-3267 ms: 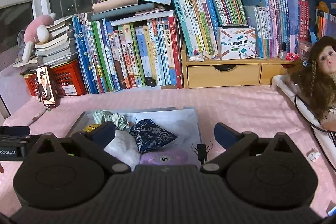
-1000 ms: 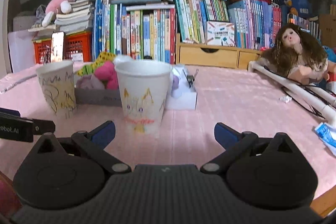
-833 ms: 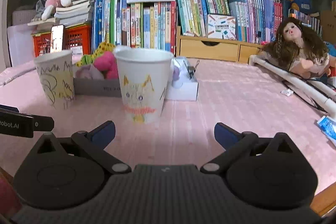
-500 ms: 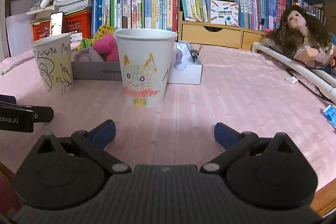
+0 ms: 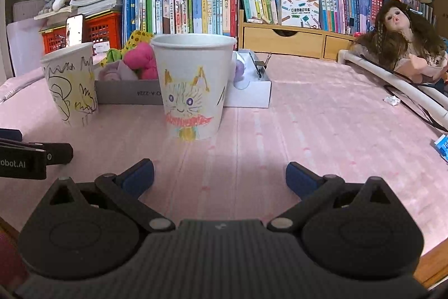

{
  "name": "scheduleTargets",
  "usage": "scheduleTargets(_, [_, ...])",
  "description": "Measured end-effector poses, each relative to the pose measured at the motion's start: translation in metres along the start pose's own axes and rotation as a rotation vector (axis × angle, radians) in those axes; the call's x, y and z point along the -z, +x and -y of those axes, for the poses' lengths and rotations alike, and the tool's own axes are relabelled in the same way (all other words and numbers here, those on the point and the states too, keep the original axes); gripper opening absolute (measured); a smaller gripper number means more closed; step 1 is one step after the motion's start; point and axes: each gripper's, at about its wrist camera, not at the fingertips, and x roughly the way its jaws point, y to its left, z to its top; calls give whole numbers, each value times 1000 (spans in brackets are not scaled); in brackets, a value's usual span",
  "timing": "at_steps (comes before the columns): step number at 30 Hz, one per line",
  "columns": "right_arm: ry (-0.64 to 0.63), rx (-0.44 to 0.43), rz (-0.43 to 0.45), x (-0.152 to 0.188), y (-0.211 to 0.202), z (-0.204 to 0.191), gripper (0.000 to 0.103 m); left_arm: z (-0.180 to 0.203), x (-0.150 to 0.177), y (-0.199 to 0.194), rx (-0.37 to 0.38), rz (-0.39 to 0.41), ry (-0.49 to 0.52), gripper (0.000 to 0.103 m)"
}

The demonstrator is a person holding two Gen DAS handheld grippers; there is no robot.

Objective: Organize soft objects

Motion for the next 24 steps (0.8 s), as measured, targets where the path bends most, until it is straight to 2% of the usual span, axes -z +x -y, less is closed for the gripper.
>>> scheduleTargets(24, [0,1,0,0,0,-1,103,3,1,1,-14,0,-9,103])
